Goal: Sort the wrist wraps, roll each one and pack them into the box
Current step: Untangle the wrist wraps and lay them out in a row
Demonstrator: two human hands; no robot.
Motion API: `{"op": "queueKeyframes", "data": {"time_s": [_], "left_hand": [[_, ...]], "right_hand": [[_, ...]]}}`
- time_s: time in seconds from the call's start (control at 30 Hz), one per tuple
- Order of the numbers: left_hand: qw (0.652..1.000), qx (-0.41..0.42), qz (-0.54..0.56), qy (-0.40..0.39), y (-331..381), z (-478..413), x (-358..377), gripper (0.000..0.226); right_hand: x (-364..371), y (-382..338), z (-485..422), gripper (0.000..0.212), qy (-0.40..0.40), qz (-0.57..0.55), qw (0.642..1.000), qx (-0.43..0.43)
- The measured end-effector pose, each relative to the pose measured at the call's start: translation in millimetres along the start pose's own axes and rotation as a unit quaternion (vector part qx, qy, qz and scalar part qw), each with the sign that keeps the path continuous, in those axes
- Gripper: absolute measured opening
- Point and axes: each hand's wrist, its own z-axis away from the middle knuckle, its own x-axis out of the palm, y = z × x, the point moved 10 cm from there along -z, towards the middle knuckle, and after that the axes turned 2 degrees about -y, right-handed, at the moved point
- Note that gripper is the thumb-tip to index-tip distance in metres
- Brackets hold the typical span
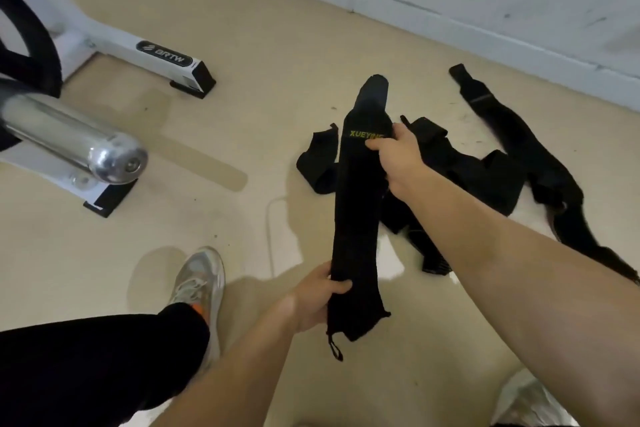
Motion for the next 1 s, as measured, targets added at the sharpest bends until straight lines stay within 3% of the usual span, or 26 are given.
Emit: {"op": "queueKeyframes", "data": {"time_s": [0.17,0.3,0.4,0.5,0.57,0.67,0.77,0.9,1.0], "left_hand": [[0.994,0.031,0.046,0.094,-15,-2,-72,0.040],[0.975,0.072,0.050,0.206,7,-2,-144,0.055],[0.936,0.058,-0.113,0.328,32,2,-193,0.081],[0.864,0.037,-0.324,0.382,43,1,-199,0.072],[0.854,0.040,-0.362,0.372,37,-11,-189,0.064],[0.850,0.034,-0.324,0.415,28,-15,-185,0.058],[0.855,0.033,-0.220,0.468,24,-5,-198,0.053],[0.861,0.063,-0.162,0.478,19,-1,-216,0.040],[0.874,0.084,-0.103,0.468,18,-1,-230,0.026]], "right_hand": [[101,33,-21,0.054,-0.080,0.028,0.996,0.030],[165,12,-52,0.062,-0.090,0.071,0.993,-0.017],[174,16,-63,0.070,-0.076,0.171,0.982,-0.027],[174,73,-45,0.052,-0.129,0.230,0.965,-0.009],[171,124,-20,0.045,-0.179,0.273,0.945,0.008],[171,189,16,0.054,-0.253,0.337,0.906,0.030],[172,221,35,0.056,-0.267,0.351,0.897,0.040],[173,235,49,0.045,-0.218,0.343,0.913,0.037],[176,250,57,0.033,-0.190,0.274,0.939,0.080]]}}
